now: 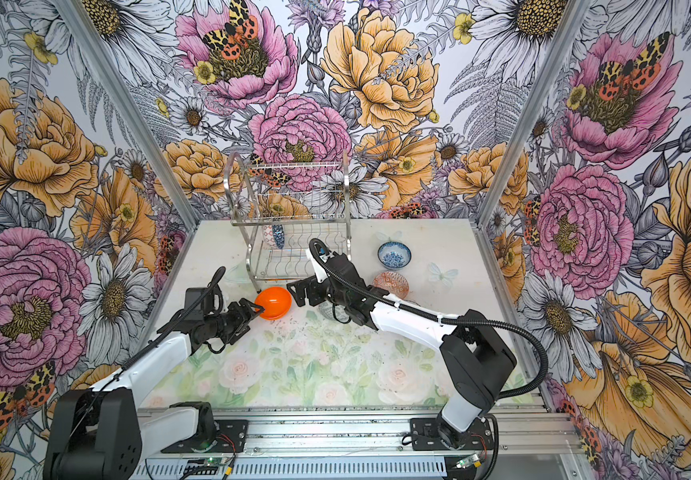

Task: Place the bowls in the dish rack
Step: 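Move the left gripper to the orange bowl rim while the right gripper hovers nearby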

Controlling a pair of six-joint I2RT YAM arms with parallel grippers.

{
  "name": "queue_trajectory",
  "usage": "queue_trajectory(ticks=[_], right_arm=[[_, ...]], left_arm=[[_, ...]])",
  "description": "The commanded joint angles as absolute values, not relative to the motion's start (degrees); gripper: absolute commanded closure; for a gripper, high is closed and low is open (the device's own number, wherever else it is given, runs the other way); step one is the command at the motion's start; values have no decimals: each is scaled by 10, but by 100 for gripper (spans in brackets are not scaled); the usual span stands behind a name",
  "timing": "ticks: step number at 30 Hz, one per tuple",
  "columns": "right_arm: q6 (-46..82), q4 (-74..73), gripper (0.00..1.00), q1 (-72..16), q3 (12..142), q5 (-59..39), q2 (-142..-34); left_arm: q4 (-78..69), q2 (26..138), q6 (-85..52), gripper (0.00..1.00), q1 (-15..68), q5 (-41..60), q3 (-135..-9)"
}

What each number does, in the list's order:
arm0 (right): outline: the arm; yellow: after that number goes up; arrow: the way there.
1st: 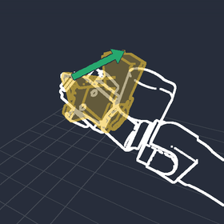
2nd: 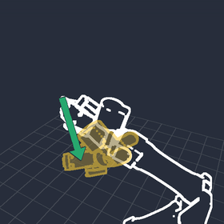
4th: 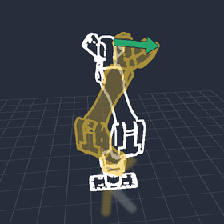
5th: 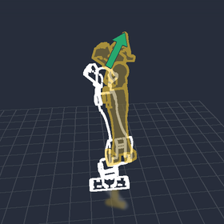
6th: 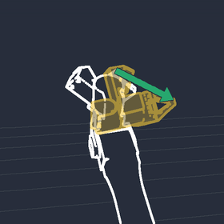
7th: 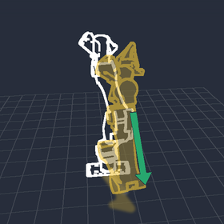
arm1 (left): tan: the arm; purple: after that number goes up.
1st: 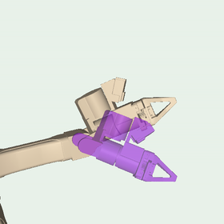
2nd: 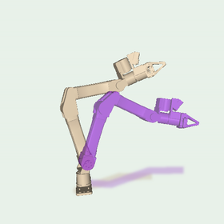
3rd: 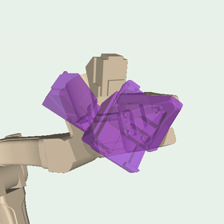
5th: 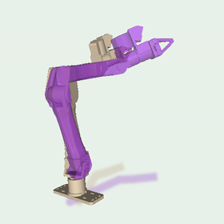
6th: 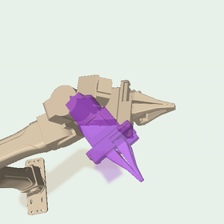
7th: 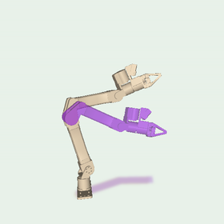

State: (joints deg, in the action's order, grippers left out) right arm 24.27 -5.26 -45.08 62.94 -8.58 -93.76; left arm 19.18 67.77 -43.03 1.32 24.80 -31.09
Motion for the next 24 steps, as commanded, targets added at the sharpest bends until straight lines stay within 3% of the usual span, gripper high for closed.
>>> queue_trajectory(ticks=[1, 5, 11, 18, 24], right_arm=[[228, -43, 1, -452, 621, -75, -924], [227, -43, 1, -451, 610, -72, -920], [229, -43, 1, -442, 583, -62, -899], [228, -43, 1, -430, 564, -63, -878], [229, -43, 1, -423, 555, -63, -869]], left_arm=[[188, 693, -414, 24, 23, 205, -339], [190, 729, -409, 34, 26, 216, -365], [198, 777, -396, 36, 32, 212, -391], [214, 805, -380, 50, 62, 172, -408], [229, 817, -372, 68, 86, 148, -427]])
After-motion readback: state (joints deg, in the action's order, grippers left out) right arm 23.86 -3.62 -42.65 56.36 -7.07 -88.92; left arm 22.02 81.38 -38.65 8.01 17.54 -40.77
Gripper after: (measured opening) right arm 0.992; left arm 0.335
